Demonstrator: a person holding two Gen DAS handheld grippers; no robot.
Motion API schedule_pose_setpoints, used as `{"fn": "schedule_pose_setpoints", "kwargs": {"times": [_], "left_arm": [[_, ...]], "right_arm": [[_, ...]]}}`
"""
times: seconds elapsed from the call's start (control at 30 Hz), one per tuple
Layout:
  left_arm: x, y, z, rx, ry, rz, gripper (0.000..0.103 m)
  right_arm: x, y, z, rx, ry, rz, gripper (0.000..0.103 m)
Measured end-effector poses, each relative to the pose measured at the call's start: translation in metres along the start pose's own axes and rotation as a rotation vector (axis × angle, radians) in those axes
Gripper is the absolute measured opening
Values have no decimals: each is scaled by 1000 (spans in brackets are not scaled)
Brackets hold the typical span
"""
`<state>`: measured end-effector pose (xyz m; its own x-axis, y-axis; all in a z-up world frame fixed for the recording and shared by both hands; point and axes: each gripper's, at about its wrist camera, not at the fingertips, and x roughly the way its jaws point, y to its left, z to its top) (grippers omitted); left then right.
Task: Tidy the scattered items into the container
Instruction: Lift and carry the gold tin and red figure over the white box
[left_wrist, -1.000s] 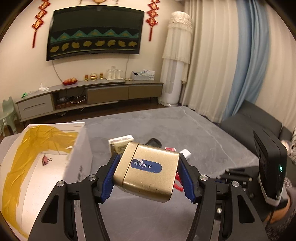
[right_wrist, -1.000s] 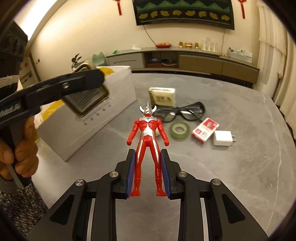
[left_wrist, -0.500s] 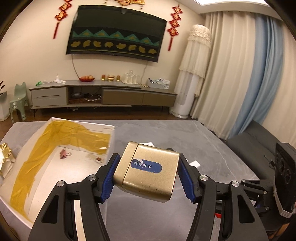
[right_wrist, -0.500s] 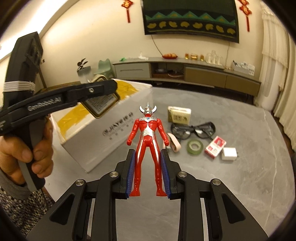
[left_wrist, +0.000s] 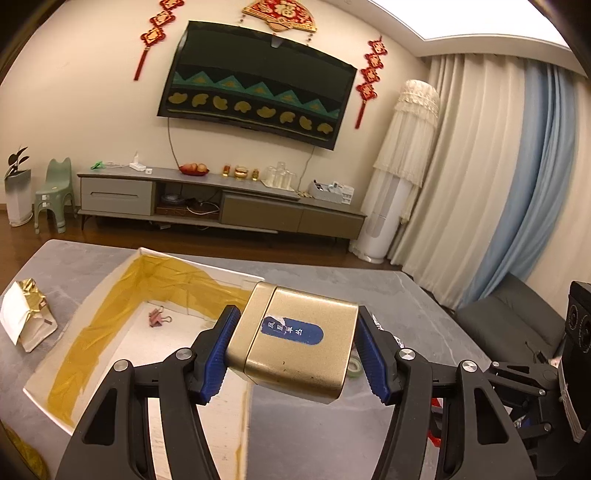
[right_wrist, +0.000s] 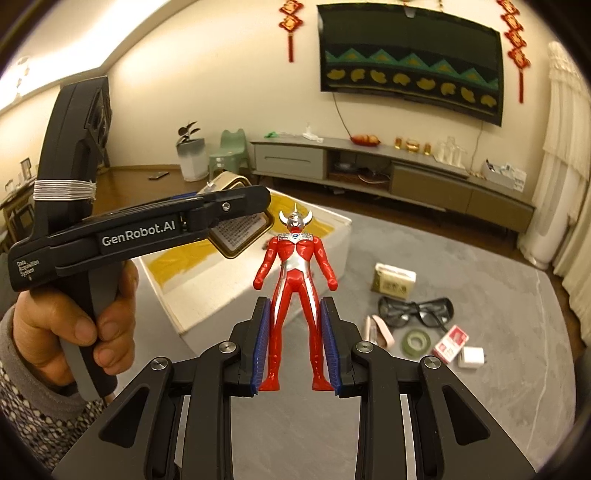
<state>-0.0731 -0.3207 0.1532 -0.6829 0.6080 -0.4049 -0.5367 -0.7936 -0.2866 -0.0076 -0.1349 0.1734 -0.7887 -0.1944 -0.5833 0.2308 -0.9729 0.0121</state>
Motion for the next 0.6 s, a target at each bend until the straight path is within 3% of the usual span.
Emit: {"fn": "schedule_pose_setpoints", "kwargs": {"times": [0.6], "left_arm": [[-32,69,22,-138,-83,70,62]], "right_arm": [[18,35,42,-104,-26,35,29]]}}
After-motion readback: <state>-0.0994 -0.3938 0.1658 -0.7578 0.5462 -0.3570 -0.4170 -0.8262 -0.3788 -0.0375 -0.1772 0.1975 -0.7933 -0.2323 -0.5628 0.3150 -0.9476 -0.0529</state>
